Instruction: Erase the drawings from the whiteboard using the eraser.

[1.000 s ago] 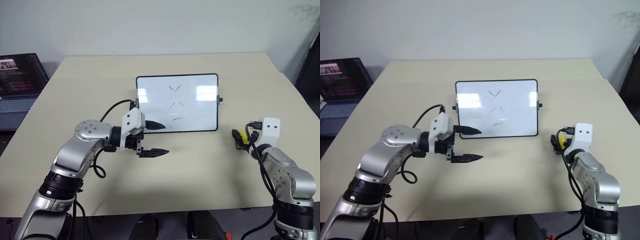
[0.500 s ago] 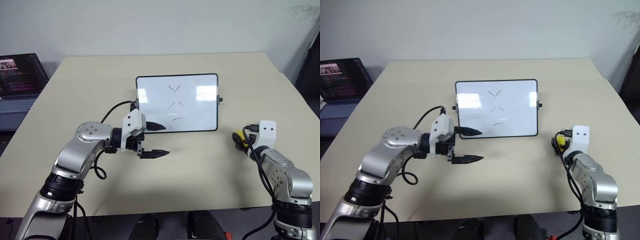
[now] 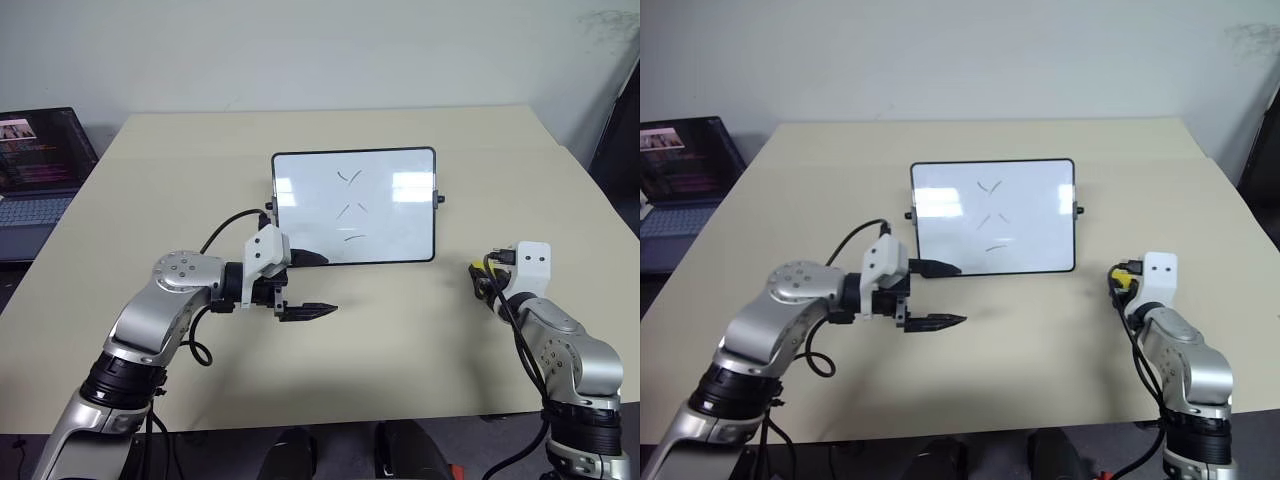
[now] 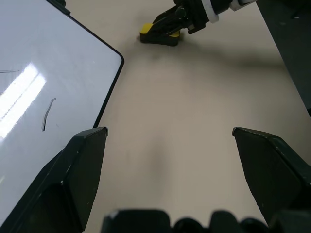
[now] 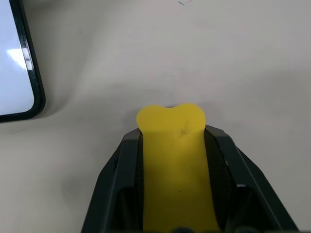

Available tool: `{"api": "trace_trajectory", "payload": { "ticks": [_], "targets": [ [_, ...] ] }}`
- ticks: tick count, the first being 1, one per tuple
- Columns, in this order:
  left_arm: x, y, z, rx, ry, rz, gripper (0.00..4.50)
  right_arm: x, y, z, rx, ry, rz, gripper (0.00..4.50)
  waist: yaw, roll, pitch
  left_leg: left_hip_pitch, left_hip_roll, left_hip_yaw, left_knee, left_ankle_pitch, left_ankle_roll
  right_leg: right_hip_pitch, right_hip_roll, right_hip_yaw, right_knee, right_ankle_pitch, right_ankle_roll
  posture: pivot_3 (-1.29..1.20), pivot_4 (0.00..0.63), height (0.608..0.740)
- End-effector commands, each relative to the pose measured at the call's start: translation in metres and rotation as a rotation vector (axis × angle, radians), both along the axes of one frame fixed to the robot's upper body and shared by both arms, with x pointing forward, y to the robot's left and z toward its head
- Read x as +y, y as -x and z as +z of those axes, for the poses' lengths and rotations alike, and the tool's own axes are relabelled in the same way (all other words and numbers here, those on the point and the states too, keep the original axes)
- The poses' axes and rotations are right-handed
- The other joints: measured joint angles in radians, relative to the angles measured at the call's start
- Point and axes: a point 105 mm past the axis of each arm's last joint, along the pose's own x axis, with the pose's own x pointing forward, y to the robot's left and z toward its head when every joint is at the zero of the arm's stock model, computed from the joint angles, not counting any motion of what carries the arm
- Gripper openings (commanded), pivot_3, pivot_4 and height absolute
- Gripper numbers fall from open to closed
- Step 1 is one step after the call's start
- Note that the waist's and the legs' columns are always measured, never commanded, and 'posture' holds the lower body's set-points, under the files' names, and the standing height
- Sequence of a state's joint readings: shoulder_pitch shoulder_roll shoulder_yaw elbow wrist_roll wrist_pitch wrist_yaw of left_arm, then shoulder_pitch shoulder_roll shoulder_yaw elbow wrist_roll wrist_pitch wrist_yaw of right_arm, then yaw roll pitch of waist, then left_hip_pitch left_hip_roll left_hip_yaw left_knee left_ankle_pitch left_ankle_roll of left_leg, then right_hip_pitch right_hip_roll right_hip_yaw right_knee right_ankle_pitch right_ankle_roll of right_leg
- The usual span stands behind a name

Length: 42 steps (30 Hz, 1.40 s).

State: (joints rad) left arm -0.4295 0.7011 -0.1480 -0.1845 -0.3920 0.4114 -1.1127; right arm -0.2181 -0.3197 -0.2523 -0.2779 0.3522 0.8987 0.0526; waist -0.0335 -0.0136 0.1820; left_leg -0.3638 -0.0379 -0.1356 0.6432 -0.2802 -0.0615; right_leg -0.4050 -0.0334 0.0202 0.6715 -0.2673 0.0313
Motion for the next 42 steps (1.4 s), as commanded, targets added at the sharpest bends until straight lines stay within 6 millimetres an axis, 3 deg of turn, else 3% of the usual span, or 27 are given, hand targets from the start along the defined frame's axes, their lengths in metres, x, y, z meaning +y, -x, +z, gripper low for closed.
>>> {"api": "trace_trajectory", "payload": {
  "ticks": [1, 5, 9, 17, 20, 26, 34, 37, 42],
  "targets": [
    [0.008, -0.008, 0.012, -0.052, 0.03, 0.084, 4.5, 0.011, -0.004, 0.031, -0.14, 0.053, 0.072, 1.34, 0.0, 0.0, 0.0, 0.0, 0.0, 0.0, 0.0, 0.0, 0.0, 0.0, 0.0, 0.0, 0.001, 0.0, 0.0, 0.0, 0.15, 0.74],
    [0.025, -0.024, 0.011, -0.074, 0.014, 0.249, 4.5, 0.035, -0.006, 0.062, -0.288, 0.144, 0.203, 1.34, -0.002, 0.0, 0.0, 0.001, 0.0, 0.0, 0.002, 0.0, 0.0, -0.001, 0.0, 0.0, 0.004, 0.0, 0.0, 0.0, 0.15, 0.74],
    [0.044, -0.045, 0.015, -0.121, 0.022, 0.448, 4.5, 0.077, -0.017, 0.094, -0.446, 0.259, 0.362, 1.34, -0.011, 0.0, 0.0, 0.001, -0.001, 0.001, 0.002, 0.0, 0.0, -0.001, 0.0, 0.001, 0.005, 0.0, 0.0, 0.0, 0.15, 0.74],
    [0.051, -0.069, 0.036, -0.18, 0.075, 0.63, 4.5, 0.158, -0.048, 0.114, -0.586, 0.308, 0.555, 1.34, -0.009, -0.001, 0.001, 0.001, 0.0, 0.0, 0.002, 0.001, -0.001, -0.002, -0.001, 0.0, 0.005, 0.0, 0.0, 0.0, 0.15, 0.74],
    [0.05, -0.074, 0.044, -0.194, 0.091, 0.658, 4.5, 0.178, -0.058, 0.117, -0.613, 0.333, 0.601, 1.34, -0.01, -0.001, 0.001, 0.0, 0.0, 0.0, 0.002, 0.001, -0.001, -0.003, -0.002, 0.0, 0.005, 0.0, 0.0, 0.0, 0.15, 0.74],
    [0.05, -0.081, 0.054, -0.212, 0.11, 0.706, 4.5, 0.192, -0.085, 0.126, -0.652, 0.353, 0.578, 1.34, -0.01, -0.001, 0.001, 0.0, -0.001, 0.0, 0.002, 0.002, -0.003, -0.004, -0.002, 0.0, 0.006, 0.0, 0.0, 0.0, 0.15, 0.74],
    [0.05, -0.087, 0.062, -0.228, 0.126, 0.73, 4.5, 0.185, -0.115, 0.121, -0.617, 0.359, 0.465, 1.34, -0.017, -0.001, 0.001, -0.001, -0.001, 0.001, 0.002, 0.002, -0.004, -0.005, -0.003, 0.001, 0.007, 0.0, 0.0, 0.0, 0.15, 0.74],
    [0.05, -0.086, 0.061, -0.229, 0.125, 0.728, 4.5, 0.186, -0.119, 0.115, -0.592, 0.371, 0.467, 1.34, -0.022, -0.001, 0.001, -0.001, -0.001, 0.001, 0.002, 0.002, -0.004, -0.006, -0.003, 0.002, 0.007, 0.0, -0.001, 0.0, 0.15, 0.74],
    [0.052, -0.087, 0.06, -0.228, 0.12, 0.732, 4.5, 0.205, -0.11, 0.093, -0.531, 0.417, 0.598, 1.34, -0.024, -0.001, 0.0, 0.0, -0.001, 0.001, 0.002, 0.001, -0.002, -0.005, -0.004, 0.002, 0.008, 0.0, -0.001, 0.0, 0.15, 0.74]
  ]
}}
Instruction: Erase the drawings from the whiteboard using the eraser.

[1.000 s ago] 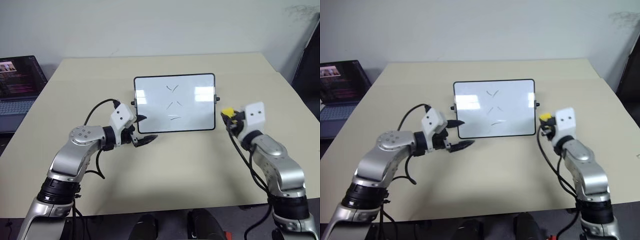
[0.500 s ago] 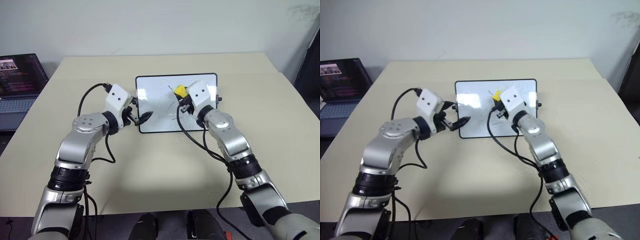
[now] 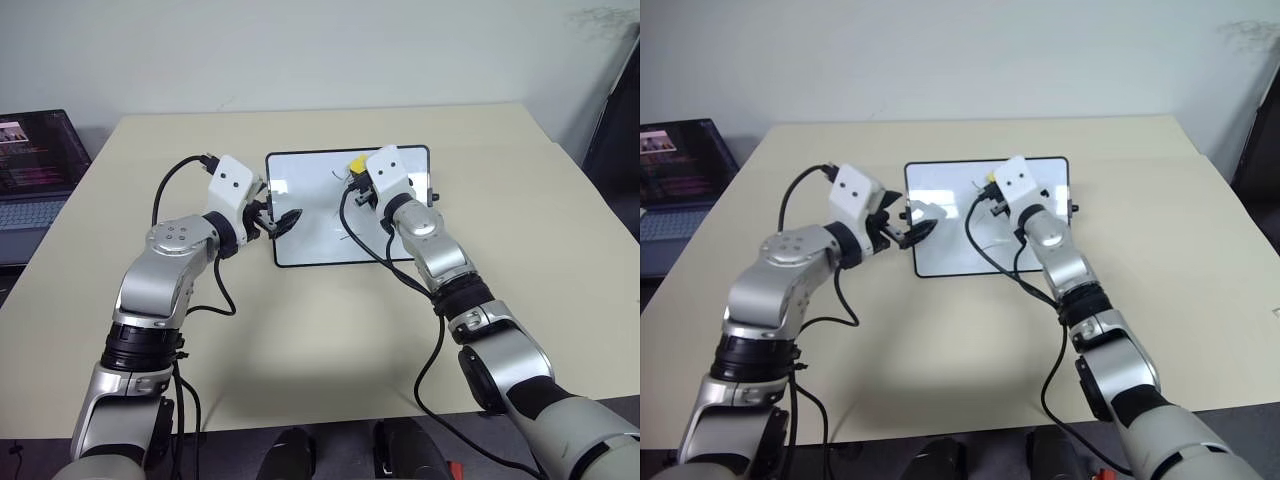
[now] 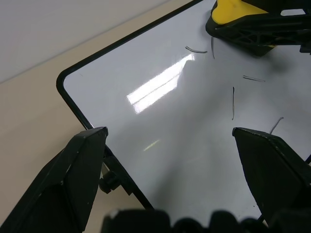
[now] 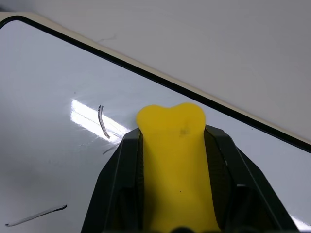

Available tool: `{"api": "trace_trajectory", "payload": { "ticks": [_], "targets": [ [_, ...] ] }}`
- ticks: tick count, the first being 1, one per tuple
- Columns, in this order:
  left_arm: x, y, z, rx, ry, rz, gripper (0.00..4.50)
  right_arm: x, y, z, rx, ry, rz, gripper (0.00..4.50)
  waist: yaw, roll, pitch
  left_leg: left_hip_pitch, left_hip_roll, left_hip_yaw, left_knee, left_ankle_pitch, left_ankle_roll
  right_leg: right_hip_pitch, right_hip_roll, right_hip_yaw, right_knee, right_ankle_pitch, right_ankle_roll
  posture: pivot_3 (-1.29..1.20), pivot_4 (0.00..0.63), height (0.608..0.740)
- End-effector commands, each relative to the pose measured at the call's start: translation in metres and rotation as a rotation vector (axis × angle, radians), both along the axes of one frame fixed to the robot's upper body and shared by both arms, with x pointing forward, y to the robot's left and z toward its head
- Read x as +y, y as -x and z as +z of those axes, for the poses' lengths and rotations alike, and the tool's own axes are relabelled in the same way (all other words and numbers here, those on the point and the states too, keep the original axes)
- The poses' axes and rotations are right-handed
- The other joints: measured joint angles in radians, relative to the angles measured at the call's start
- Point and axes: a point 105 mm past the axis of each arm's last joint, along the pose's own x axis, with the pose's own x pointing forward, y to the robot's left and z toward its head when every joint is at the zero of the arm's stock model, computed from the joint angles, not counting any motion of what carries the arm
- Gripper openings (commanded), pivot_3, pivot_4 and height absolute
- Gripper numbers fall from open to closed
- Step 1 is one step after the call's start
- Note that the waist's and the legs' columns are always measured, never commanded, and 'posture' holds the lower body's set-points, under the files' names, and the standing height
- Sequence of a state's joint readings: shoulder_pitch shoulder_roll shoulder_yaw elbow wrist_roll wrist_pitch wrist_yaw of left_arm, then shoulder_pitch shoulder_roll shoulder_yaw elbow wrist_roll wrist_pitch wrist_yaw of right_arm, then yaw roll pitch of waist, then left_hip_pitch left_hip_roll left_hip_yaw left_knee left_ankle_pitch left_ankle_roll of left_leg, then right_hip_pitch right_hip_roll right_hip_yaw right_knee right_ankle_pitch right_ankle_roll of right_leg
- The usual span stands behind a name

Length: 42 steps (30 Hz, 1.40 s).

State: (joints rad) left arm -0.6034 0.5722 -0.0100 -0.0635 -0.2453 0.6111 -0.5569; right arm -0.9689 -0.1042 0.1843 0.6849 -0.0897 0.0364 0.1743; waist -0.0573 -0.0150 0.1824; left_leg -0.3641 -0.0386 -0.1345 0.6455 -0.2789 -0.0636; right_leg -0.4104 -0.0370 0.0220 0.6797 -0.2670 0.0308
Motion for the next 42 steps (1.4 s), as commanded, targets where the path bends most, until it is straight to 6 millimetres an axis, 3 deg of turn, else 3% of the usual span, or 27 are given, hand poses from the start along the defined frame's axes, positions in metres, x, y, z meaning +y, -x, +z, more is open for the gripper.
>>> {"api": "trace_trajectory", "payload": {
  "ticks": [1, 6, 17, 21, 27, 30, 33, 37, 42],
  "targets": [
    [0.004, -0.001, 0.015, -0.053, 0.0, 0.014, 4.5, 0.016, 0.007, -0.01, 0.03, 0.066, 0.077, 1.34, -0.001, 0.0, 0.0, 0.0, 0.0, 0.0, 0.0, 0.0, 0.0, 0.0, 0.0, 0.0, 0.0, 0.0, 0.0, 0.0, 0.15, 0.74],
    [0.005, -0.003, 0.012, -0.051, -0.003, 0.021, 4.5, 0.027, 0.013, -0.012, 0.021, 0.14, 0.115, 1.34, -0.007, 0.0, 0.0, 0.001, 0.0, 0.0, 0.0, 0.0, 0.0, 0.0, 0.0, 0.001, 0.001, 0.0, -0.001, 0.0, 0.15, 0.74],
    [0.008, -0.001, 0.005, -0.039, 0.005, 0.03, 4.5, -0.008, -0.01, 0.025, -0.067, 0.057, -0.074, 1.33, -0.001, 0.0, 0.0, 0.001, 0.0, 0.0, 0.0, 0.001, -0.001, 0.0, 0.0, 0.0, 0.001, 0.001, -0.001, 0.0, 0.15, 0.74],
    [0.007, 0.001, 0.002, -0.035, 0.006, 0.029, 4.5, 0.011, -0.004, 0.026, -0.067, 0.05, -0.011, 1.33, -0.002, 0.0, 0.0, 0.001, 0.0, 0.0, 0.0, 0.0, -0.001, 0.0, 0.0, 0.0, 0.001, 0.001, -0.001, 0.0, 0.15, 0.74],
    [0.005, 0.001, 0.001, -0.033, 0.005, 0.022, 4.5, 0.06, 0.013, 0.017, -0.051, 0.068, 0.119, 1.33, -0.017, 0.0, 0.0, 0.0, 0.0, 0.0, 0.0, 0.0, -0.001, -0.001, 0.0, 0.001, 0.001, 0.001, -0.001, 0.0, 0.15, 0.74],
    [0.004, 0.002, 0.001, -0.033, 0.004, 0.02, 4.5, 0.07, 0.016, 0.007, -0.018, 0.092, 0.153, 1.33, -0.021, 0.0, 0.0, 0.0, 0.0, 0.0, -0.001, 0.0, -0.001, -0.002, 0.0, 0.001, 0.001, 0.001, -0.001, 0.0, 0.15, 0.74],
    [0.005, 0.003, 0.001, -0.033, 0.003, 0.021, 4.5, 0.059, 0.01, 0.009, -0.023, 0.086, 0.11, 1.33, -0.017, 0.0, 0.0, -0.001, 0.001, -0.001, 0.0, 0.001, -0.001, -0.002, -0.001, 0.001, 0.001, 0.001, -0.001, 0.0, 0.15, 0.74],
    [0.005, 0.003, 0.0, -0.031, 0.005, 0.023, 4.5, 0.031, -0.004, 0.028, -0.077, 0.059, 0.001, 1.33, -0.009, 0.0, 0.0, -0.001, 0.0, -0.001, 0.0, 0.001, -0.001, -0.002, -0.001, 0.0, 0.001, 0.001, -0.001, 0.0, 0.15, 0.74],
    [0.003, 0.003, 0.0, -0.03, 0.006, 0.014, 4.5, 0.023, -0.008, 0.02, -0.067, 0.11, -0.022, 1.33, -0.006, 0.0, 0.0, -0.001, 0.0, 0.0, -0.001, 0.001, -0.001, -0.002, 0.0, 0.0, 0.001, 0.001, -0.001, 0.0, 0.15, 0.74]
  ]
}}
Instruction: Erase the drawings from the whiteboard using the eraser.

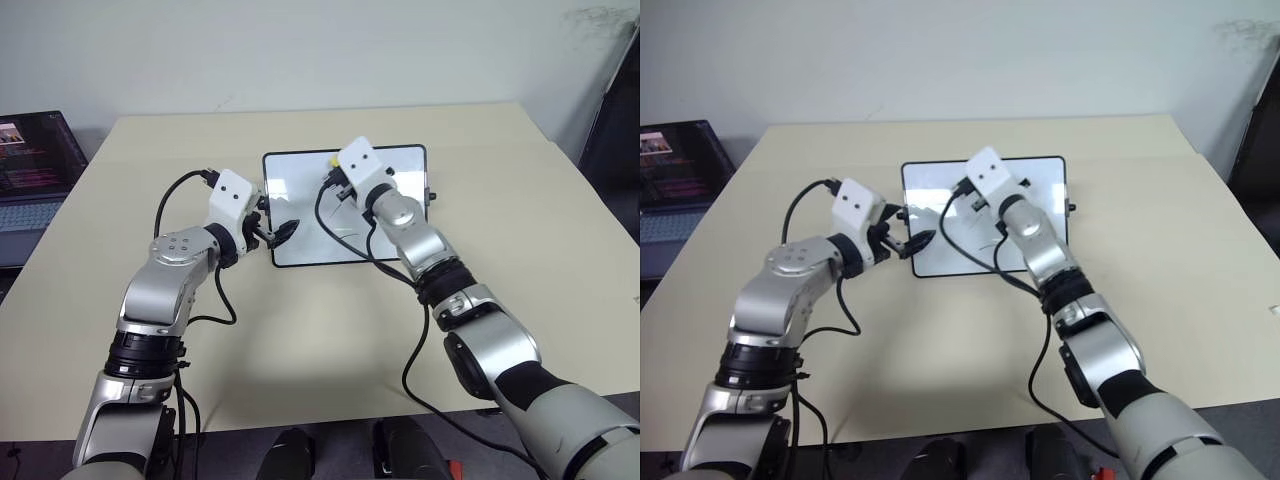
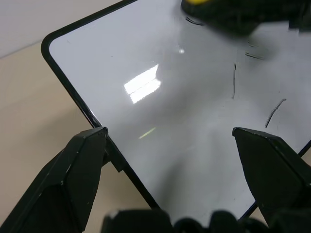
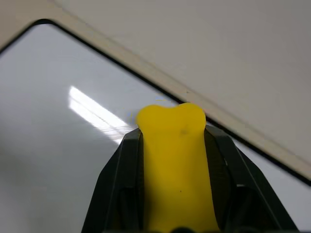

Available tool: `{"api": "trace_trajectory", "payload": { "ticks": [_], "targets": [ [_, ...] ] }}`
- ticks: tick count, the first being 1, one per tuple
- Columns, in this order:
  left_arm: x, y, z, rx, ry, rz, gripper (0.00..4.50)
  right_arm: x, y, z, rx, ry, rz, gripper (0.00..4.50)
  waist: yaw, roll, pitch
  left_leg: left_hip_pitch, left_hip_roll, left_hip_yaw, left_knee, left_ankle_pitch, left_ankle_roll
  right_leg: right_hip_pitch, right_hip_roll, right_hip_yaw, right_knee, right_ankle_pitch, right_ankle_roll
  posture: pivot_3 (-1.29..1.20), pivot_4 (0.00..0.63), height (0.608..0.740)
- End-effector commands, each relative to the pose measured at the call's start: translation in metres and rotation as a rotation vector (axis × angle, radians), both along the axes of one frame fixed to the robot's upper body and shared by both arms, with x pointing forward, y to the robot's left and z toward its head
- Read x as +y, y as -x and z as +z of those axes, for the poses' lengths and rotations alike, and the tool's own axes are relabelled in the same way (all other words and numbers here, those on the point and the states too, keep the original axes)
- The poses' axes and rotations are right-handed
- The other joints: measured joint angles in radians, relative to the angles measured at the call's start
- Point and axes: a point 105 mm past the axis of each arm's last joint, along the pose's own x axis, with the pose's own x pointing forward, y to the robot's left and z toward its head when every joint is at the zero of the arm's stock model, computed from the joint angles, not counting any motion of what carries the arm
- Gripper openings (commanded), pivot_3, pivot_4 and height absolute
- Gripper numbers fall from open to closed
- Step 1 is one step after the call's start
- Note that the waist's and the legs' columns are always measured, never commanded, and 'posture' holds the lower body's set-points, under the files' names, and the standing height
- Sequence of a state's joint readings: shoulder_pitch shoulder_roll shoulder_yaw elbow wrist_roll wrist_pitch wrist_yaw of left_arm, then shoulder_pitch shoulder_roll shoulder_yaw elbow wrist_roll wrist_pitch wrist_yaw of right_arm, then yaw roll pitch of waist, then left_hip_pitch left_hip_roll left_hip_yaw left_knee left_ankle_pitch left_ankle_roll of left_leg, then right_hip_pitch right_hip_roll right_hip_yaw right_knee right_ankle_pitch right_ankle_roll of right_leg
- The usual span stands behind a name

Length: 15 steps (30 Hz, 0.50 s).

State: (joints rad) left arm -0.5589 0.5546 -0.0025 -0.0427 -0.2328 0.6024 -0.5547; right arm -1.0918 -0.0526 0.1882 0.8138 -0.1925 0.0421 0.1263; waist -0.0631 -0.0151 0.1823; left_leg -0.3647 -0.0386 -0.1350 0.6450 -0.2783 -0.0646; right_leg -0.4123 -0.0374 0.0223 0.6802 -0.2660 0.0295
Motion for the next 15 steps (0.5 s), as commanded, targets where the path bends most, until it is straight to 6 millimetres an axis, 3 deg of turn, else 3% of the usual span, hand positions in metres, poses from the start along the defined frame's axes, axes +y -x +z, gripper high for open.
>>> {"api": "trace_trajectory", "payload": {
  "ticks": [1, 9, 12, 15],
  "targets": [
    [-0.003, 0.002, 0.019, -0.078, -0.006, -0.012, 4.5, 0.004, 0.001, 0.003, -0.028, 0.027, 0.012, 1.33, -0.004, 0.0, 0.0, 0.0, 0.0, 0.0, 0.0, 0.0, 0.0, 0.0, 0.0, 0.0, 0.0, 0.0, 0.0, 0.0, 0.15, 0.74],
    [-0.006, 0.002, 0.019, -0.08, -0.006, -0.02, 4.5, 0.036, 0.015, -0.008, -0.017, 0.086, 0.123, 1.33, -0.02, 0.0, 0.0, 0.0, 0.0, 0.001, 0.0, 0.0, 0.0, 0.0, 0.0, 0.001, 0.001, 0.0, 0.0, 0.0, 0.15, 0.74],
    [-0.006, 0.003, 0.019, -0.08, -0.006, -0.02, 4.5, 0.036, 0.015, -0.016, 0.005, 0.117, 0.125, 1.33, -0.02, 0.0, 0.0, 0.0, 0.0, 0.0, 0.0, 0.0, 0.0, 0.0, 0.0, 0.001, 0.001, 0.0, 0.0, 0.0, 0.15, 0.74],
    [-0.005, 0.003, 0.019, -0.079, -0.007, -0.017, 4.5, 0.023, 0.009, -0.013, 0.002, 0.099, 0.072, 1.33, -0.019, 0.0, 0.0, 0.0, 0.0, 0.0, 0.0, 0.0, 0.0, 0.0, 0.0, 0.001, 0.0, 0.0, 0.0, 0.0, 0.15, 0.74]
  ]
}}
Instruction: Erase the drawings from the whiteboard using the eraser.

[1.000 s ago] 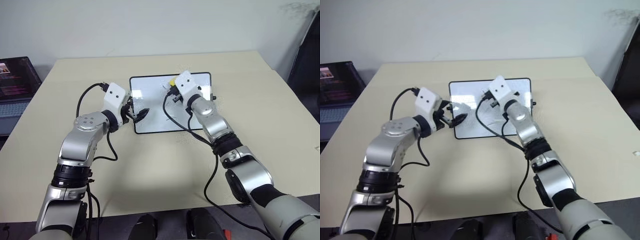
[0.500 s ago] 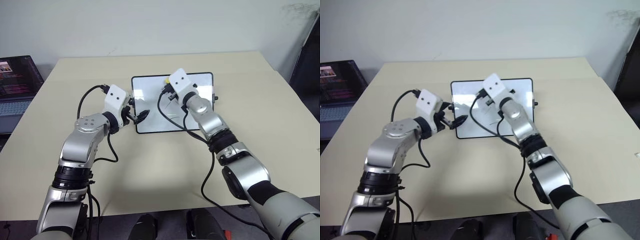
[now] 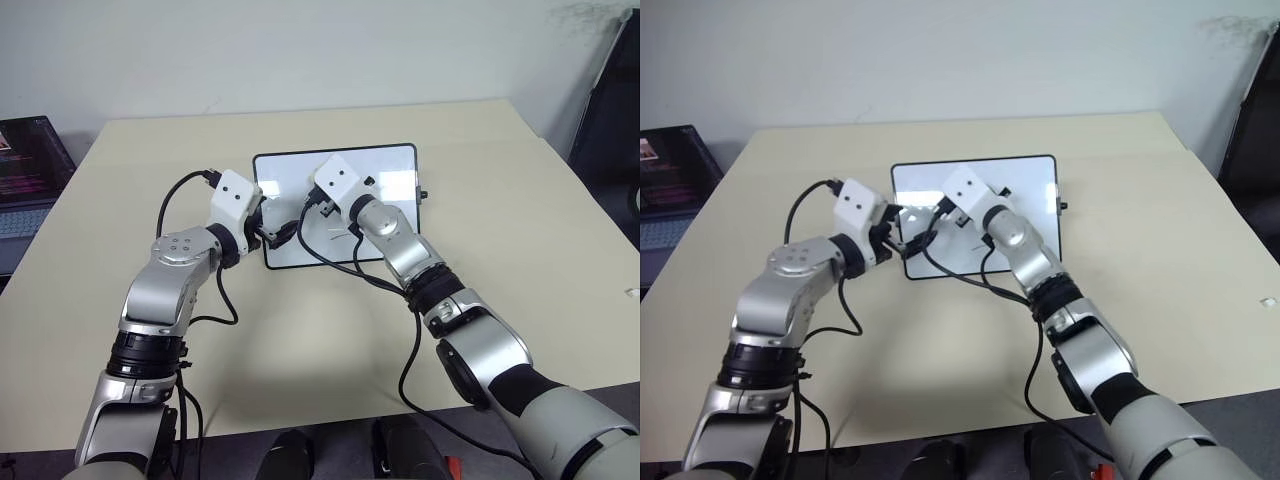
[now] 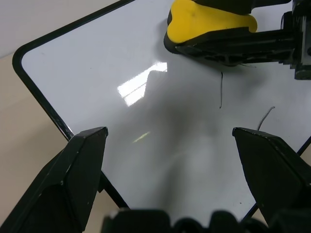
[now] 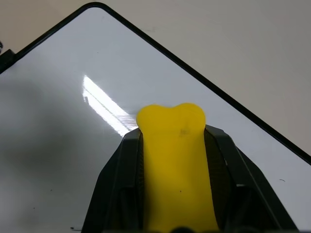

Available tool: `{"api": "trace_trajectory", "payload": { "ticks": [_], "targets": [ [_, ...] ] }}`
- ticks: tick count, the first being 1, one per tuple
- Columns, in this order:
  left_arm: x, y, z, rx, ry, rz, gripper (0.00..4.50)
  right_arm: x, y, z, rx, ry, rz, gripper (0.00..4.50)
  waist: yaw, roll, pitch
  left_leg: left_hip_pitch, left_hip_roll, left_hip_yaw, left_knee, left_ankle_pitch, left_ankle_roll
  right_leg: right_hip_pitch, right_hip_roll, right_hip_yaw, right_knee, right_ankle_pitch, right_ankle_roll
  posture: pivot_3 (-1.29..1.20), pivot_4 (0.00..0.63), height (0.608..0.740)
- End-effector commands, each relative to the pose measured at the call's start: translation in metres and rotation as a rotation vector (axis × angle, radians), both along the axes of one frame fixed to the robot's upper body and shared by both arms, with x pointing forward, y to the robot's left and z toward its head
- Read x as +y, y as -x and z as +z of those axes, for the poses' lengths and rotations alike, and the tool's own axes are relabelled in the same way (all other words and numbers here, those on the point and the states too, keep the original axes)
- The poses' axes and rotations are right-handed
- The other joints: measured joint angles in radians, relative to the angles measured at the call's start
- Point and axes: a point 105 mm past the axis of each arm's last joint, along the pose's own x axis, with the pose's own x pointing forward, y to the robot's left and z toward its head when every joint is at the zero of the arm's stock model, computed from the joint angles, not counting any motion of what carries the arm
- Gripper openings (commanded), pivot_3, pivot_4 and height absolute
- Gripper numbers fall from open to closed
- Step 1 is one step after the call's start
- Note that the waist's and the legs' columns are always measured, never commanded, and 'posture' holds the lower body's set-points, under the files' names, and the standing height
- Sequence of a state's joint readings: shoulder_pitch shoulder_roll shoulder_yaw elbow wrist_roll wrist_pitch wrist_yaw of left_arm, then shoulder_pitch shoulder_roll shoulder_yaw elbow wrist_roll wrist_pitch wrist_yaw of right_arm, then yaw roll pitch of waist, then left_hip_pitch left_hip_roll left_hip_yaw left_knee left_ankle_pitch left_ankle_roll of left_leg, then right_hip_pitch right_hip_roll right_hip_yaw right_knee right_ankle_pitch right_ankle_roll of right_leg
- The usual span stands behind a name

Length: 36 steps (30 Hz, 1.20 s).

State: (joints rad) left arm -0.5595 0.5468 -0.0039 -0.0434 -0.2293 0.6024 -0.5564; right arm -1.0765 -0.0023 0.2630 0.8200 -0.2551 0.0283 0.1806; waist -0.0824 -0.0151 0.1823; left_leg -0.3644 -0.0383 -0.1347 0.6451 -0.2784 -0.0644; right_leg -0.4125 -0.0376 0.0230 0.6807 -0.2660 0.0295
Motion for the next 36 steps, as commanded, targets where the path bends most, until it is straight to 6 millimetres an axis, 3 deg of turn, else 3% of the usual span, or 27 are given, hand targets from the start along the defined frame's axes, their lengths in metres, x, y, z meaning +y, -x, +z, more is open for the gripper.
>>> {"api": "trace_trajectory", "payload": {
  "ticks": [1, 6, 12, 20, 28, 33, 36],
  "targets": [
    [-0.002, 0.004, 0.02, -0.08, -0.01, -0.012, 4.5, -0.016, -0.008, 0.008, -0.019, -0.02, -0.059, 1.33, 0.001, 0.0, 0.0, 0.0, 0.0, 0.0, 0.0, 0.0, 0.0, 0.0, 0.0, 0.0, 0.0, 0.0, 0.0, 0.0, 0.15, 0.74],
    [-0.003, 0.004, 0.019, -0.077, -0.008, -0.014, 4.5, -0.035, -0.015, 0.008, -0.026, 0.01, -0.107, 1.33, 0.007, 0.0, 0.0, 0.0, 0.0, -0.001, 0.0, 0.0, 0.0, 0.001, 0.0, -0.001, 0.0, 0.0, 0.0, 0.0, 0.15, 0.74],
    [-0.004, 0.004, 0.019, -0.079, -0.007, -0.016, 4.5, -0.025, -0.006, -0.019, 0.034, 0.097, -0.045, 1.33, 0.007, -0.001, -0.001, 0.001, 0.0, 0.0, 0.001, 0.0, 0.0, 0.002, 0.0, -0.001, 0.001, 0.0, 0.0, 0.0, 0.15, 0.74],
    [-0.005, 0.004, 0.019, -0.077, -0.004, -0.019, 4.5, -0.021, -0.002, -0.028, 0.078, 0.122, -0.005, 1.33, 0.003, -0.001, -0.001, 0.002, 0.0, 0.0, 0.001, 0.0, 0.0, 0.003, 0.0, -0.001, 0.001, 0.001, -0.001, 0.0, 0.15, 0.74],
    [-0.002, 0.006, 0.018, -0.068, 0.007, -0.012, 4.5, -0.034, 0.0, 0.021, 0.049, -0.202, 0.022, 1.33, 0.004, -0.001, -0.001, 0.002, 0.0, -0.001, 0.001, 0.001, -0.001, 0.003, 0.001, -0.001, 0.001, 0.001, -0.001, 0.0, 0.15, 0.74],
    [0.005, 0.01, 0.017, -0.025, 0.097, -0.011, 4.5, -0.05, 0.02, 0.046, 0.075, -0.368, 0.126, 1.33, 0.008, -0.001, -0.001, -0.001, 0.002, -0.001, 0.0, 0.001, -0.001, 0.001, 0.0, -0.001, -0.001, 0.001, 0.0, 0.0, 0.15, 0.74],
    [0.011, 0.013, 0.014, 0.005, 0.122, -0.001, 4.5, -0.064, 0.039, 0.05, 0.082, -0.368, 0.178, 1.33, 0.011, -0.001, -0.001, -0.002, 0.003, -0.001, 0.0, 0.0, -0.001, 0.0, 0.0, -0.002, -0.002, 0.001, 0.0, 0.0, 0.15, 0.74]
  ]
}}
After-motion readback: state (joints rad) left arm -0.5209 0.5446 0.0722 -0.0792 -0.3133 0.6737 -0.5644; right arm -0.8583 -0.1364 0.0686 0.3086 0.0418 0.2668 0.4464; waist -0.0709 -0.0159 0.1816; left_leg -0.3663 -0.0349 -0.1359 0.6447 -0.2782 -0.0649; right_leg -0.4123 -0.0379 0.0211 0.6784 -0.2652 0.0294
